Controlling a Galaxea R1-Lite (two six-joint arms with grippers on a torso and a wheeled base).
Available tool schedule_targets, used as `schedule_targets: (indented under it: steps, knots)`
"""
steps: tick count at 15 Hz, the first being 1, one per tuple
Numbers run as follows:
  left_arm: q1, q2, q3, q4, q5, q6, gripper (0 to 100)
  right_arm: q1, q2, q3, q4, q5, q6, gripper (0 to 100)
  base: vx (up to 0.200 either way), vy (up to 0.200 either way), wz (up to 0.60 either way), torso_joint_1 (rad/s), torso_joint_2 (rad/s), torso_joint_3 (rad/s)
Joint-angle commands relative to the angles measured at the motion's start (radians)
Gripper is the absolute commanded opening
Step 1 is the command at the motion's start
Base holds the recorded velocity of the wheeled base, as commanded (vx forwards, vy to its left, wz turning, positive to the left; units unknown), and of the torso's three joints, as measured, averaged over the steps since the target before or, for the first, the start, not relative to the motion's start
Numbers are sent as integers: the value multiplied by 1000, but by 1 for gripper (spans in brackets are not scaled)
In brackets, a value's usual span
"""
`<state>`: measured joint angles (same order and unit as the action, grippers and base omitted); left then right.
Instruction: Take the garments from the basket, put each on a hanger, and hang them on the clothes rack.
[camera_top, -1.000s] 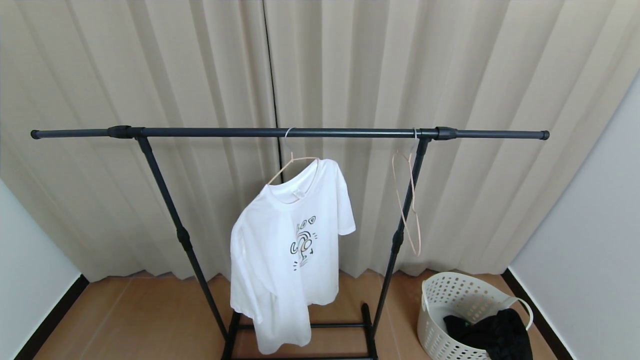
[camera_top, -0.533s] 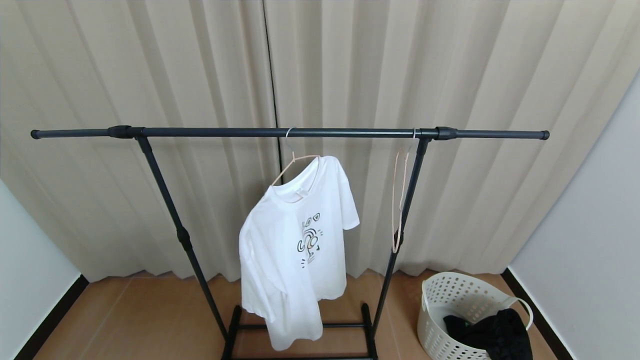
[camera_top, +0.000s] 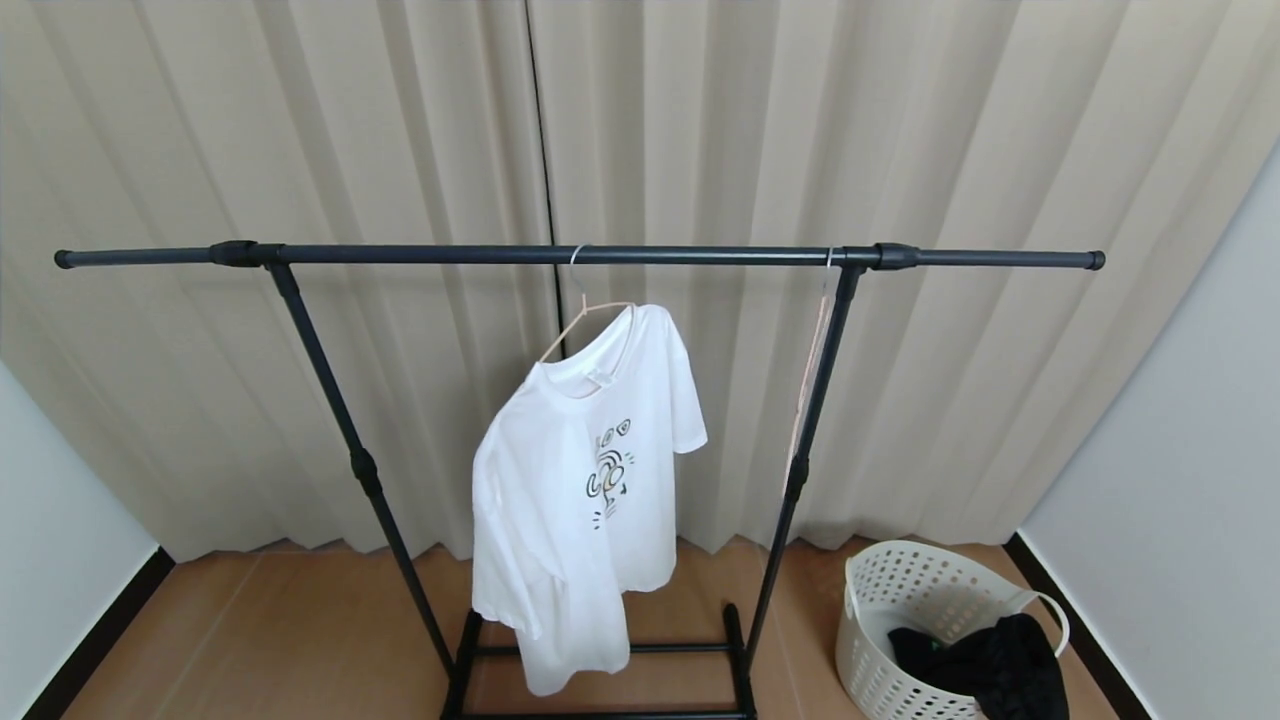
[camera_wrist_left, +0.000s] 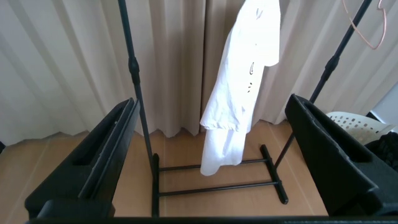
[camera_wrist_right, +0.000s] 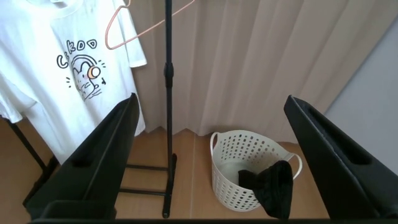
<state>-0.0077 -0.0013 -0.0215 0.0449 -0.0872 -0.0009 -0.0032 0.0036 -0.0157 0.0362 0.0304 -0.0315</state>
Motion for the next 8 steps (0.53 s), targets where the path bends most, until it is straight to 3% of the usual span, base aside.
schedule_targets:
  steps: [1,8]
  knots:
    - [0,1,0,0,0,-1,100,0,-1,0,-1,0,1,100,0,0,0,-139,325,188]
    - [0,1,0,1,0,-7,100,0,-1,2,-1,0,1,100,0,0,0,-150,340,188]
